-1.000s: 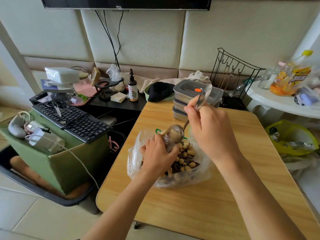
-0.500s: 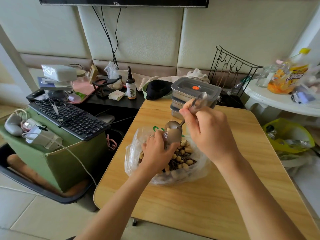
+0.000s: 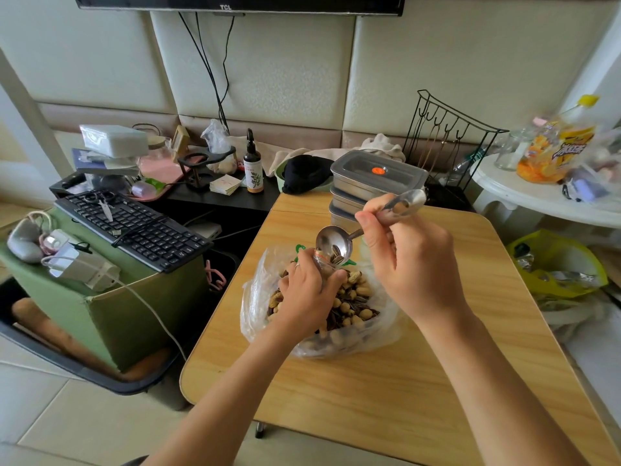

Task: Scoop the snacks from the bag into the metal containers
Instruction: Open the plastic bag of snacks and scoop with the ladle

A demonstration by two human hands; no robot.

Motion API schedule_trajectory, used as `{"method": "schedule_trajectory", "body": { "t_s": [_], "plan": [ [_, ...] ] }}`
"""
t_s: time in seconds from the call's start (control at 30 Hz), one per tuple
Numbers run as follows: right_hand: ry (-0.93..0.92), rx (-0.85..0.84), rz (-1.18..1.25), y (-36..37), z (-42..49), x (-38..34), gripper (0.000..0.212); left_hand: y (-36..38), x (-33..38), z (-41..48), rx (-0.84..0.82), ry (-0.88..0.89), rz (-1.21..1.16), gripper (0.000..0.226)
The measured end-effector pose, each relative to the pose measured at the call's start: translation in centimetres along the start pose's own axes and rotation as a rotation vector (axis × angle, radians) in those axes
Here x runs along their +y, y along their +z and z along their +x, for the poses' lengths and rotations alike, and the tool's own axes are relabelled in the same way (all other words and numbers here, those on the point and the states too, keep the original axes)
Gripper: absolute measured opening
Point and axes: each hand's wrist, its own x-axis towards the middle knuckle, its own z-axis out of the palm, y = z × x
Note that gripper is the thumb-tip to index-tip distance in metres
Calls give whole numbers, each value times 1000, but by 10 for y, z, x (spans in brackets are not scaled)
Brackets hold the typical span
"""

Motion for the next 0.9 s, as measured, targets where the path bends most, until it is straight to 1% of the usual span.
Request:
{"method": "schedule_trajectory", "body": {
  "t_s": [0.07, 0.2, 0.33, 0.47, 0.6, 0.67, 0.8, 0.9],
  "plan": [
    [3, 18, 2, -1, 0, 0, 29, -1, -1, 1, 1, 4, -4, 54],
    [2, -3, 9, -3, 1, 1, 31, -4, 0, 1, -5, 10, -8, 57],
    [-31, 1, 5, -5, 2, -3, 27, -8, 0, 0, -8, 45, 2, 56],
    [-57, 59, -14, -6, 1, -8, 30, -11, -2, -2, 5, 78, 2, 50],
    [-73, 46, 8, -6, -2, -10, 30, -14, 0, -4, 14, 89, -22, 53],
    [-73, 70, 9, -6, -3, -11, 27, -15, 1, -6, 16, 102, -26, 53],
    [-27, 45, 28, -8, -2, -13, 29, -18, 1, -8, 18, 109, -101, 45],
    [116, 145, 39, -14, -3, -5, 30, -23, 1, -10, 30, 114, -131, 41]
  ]
}}
